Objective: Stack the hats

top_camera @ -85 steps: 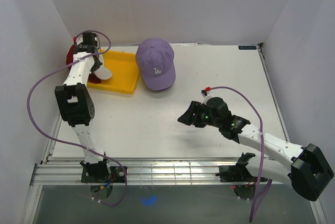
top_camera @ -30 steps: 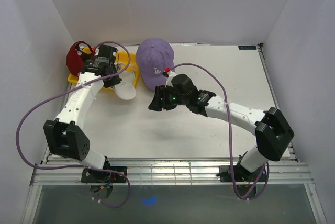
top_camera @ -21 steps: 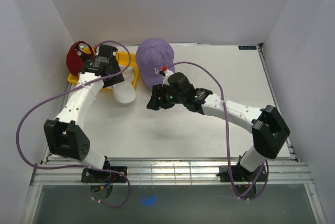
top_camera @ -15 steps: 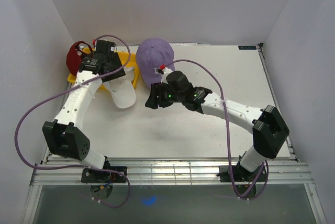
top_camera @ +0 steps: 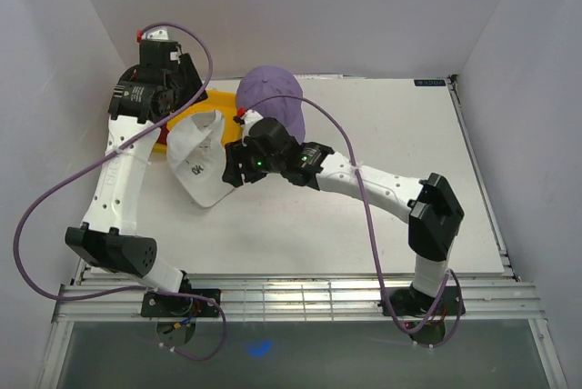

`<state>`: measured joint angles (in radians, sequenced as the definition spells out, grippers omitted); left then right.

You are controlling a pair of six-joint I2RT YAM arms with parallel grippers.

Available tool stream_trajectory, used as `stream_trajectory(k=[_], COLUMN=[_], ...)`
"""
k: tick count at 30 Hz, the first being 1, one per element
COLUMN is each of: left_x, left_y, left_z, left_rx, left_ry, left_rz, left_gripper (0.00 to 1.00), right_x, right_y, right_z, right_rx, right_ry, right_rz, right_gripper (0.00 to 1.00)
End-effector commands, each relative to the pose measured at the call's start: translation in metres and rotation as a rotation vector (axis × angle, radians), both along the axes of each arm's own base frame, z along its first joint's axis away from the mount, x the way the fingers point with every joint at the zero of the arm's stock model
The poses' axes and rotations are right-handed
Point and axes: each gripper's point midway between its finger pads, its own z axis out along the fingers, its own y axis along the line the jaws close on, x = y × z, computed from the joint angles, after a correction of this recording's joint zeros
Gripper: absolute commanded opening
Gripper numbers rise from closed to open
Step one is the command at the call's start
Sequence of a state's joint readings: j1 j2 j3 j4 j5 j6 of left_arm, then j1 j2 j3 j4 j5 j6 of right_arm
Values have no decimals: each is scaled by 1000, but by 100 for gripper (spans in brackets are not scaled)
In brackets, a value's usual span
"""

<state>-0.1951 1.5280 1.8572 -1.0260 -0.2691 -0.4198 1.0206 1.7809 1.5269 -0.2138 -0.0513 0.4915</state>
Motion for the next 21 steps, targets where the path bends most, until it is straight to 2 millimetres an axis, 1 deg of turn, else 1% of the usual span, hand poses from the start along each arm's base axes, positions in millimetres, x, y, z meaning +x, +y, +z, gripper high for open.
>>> stream_trajectory(k=[1,2,3,4,5,6,7,8,9,10,11,12,13,14,15,16,18,19,21], left_x=[-25,-34,-37,-42,-50,-53,-57,-61,-69,-72,-75,-83,-85,-88,-94,-97,-102,-107,-110], left_y=[-2,-3,-5,-8,-8,-8,-9,-11,-11,-11,-10,-8,-8,-9,-9,-9,-12,-13,-14], left_z=[34,44,46,47,53,56,55,57,64,67,69,75,77,76,81,82,80,85,79], left_rx=[-50,-70,-79,-92,-102,-111,-119,-131,-144,-148,-147,-152,-158,-164,-173,-188,-207,-221,-226], left_ry=[-53,-82,-85,-85,-103,-109,-109,-113,-136,-143,-152,-173,-177,-179,-194,-202,-201,-219,-211], left_rz=[-27,-38,-45,-61,-66,-70,-71,-83,-88,-90,-85,-85,-85,-86,-90,-86,-98,-101,-106], left_gripper=[72,72,72,72,72,72,72,73,73,73,73,73,73,73,73,73,73,73,73], right_x=[3,0,1,-5,-5,-4,-2,-9,-4,-2,-7,-5,-4,-6,-4,-4,0,2,8], right_y=[24,36,39,50,58,63,70,78,84,89,95,99,103,106,111,114,118,122,123], right_z=[-5,6,1,-10,-4,-6,-22,-25,-15,-29,-29,-22,-30,-31,-24,-34,-39,-44,-49], right_rx=[-81,-67,-95,-116,-108,-122,-167,-186,-192,-235,-241,-236,-254,-259,-248,-270,-289,-298,-319], right_ry=[-109,-136,-159,-173,-203,-238,-272,-301,-343,-373,-392,-419,-426,-436,-452,-453,-477,-486,-508], right_rz=[25,37,46,66,73,65,82,98,77,88,98,80,80,84,69,73,67,63,39], right_gripper=[64,64,64,65,66,67,69,70,71,73,74,75,77,78,79,80,81,81,81])
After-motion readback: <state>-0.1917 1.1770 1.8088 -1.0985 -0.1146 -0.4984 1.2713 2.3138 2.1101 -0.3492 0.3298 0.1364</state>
